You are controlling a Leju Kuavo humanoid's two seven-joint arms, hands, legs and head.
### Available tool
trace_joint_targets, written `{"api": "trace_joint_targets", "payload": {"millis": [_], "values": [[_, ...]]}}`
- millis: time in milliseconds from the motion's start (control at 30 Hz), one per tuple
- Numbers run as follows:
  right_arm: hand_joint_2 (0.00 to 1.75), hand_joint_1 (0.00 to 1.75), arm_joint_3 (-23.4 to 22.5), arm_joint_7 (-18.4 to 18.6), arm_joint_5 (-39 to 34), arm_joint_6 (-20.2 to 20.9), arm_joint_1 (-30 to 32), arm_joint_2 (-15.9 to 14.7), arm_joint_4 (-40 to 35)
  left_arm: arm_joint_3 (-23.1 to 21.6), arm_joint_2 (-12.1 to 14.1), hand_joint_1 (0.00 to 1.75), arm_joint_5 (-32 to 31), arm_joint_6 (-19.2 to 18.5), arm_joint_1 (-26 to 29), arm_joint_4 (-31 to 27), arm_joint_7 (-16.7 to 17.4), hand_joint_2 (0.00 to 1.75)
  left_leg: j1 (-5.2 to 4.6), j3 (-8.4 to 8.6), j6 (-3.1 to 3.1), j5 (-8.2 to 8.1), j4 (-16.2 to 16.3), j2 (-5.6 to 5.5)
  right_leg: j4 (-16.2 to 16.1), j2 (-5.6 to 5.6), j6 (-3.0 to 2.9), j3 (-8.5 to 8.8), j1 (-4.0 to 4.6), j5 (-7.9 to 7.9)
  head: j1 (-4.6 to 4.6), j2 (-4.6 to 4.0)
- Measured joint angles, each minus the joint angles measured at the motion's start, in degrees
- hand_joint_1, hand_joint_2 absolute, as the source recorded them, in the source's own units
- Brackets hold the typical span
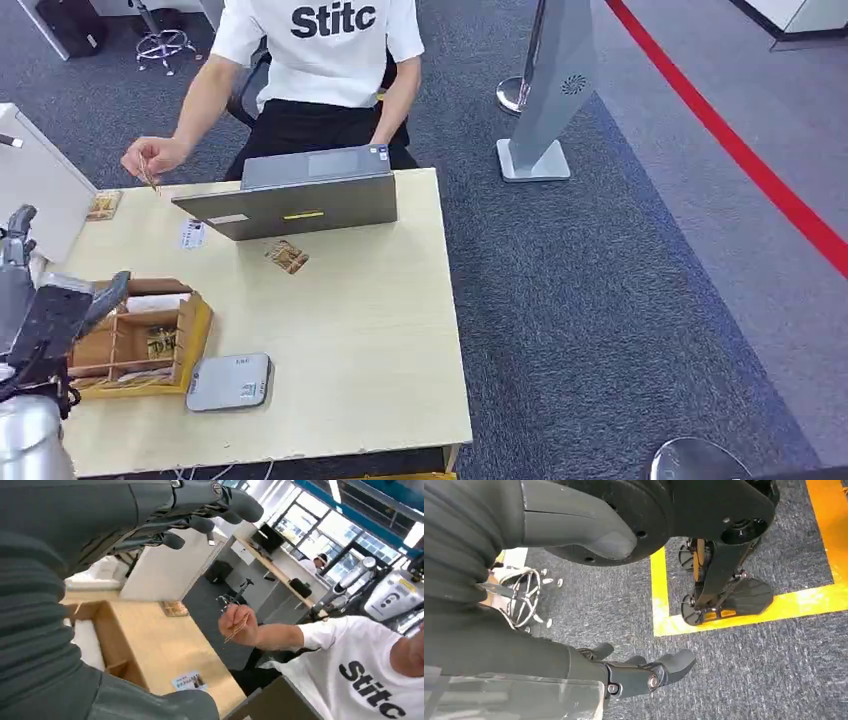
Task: Pass the card to the sensor for recognition and then transmit it.
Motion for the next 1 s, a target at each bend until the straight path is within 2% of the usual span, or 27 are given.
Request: {"api": "trace_joint_targets", "payload": {"millis": [100, 233, 333, 767, 867, 1000], "values": [[1.75, 0.00, 0.20, 0.13, 0.00, 0.11, -0.10, 0.00, 0.00, -1.35, 1.03, 0.00, -2.34, 0.00, -1.51, 0.63, 0.98, 1.75, 0.00, 0.00, 0.00, 0.00, 0.00, 0.00, 0.00, 0.03, 0.00, -0.01, 0.00, 0.00, -0.02, 0.00], [1.75, 0.00, 1.79, 1.01, 2.03, 1.03, -0.47, 0.00, 0.00, -11.56, 8.47, 0.00, -18.08, -0.04, -11.66, 4.68, 7.45, 1.75, 0.00, 0.00, 0.01, 0.02, 0.01, 0.02, 0.02, 0.04, -0.01, -0.01, 0.00, 0.01, 0.00, 0.00], [1.75, 0.00, 2.42, 1.10, 2.29, 1.20, -0.56, 0.00, 0.00, -14.26, 10.89, 0.00, -22.37, -0.11, -14.26, 5.31, 9.30, 1.75, 0.00, 0.01, 0.00, 0.03, 0.01, 0.02, 0.03, 0.06, -0.02, -0.01, 0.00, 0.02, -0.02, 0.00], [1.75, 0.00, 5.20, 1.80, 5.77, 1.70, -0.99, 0.00, 0.00, -24.66, 20.44, 0.00, -41.84, 0.04, -24.24, 6.01, 18.91, 1.75, 0.01, 0.00, -0.03, 0.05, 0.01, 0.02, 0.06, 0.07, -0.04, -0.01, 0.00, 0.03, 0.00, 0.00], [1.75, 0.00, 5.81, 1.95, 6.29, 1.88, -1.12, 0.00, 0.00, -25.93, 21.84, 0.00, -45.72, 0.15, -25.61, 6.01, 20.85, 1.75, 0.01, 0.00, -0.04, 0.06, 0.01, 0.02, 0.06, 0.07, -0.05, -0.02, 0.00, 0.04, 0.00, 0.00], [1.75, 0.00, 5.99, 1.95, 6.29, 1.88, -1.22, 0.00, 0.00, -26.59, 22.69, 0.00, -46.44, 0.15, -26.18, 6.01, 21.33, 1.75, 0.00, 0.00, -0.04, 0.06, 0.01, 0.03, 0.06, 0.06, -0.05, -0.01, 0.00, 0.04, 0.00, 0.00]]}}
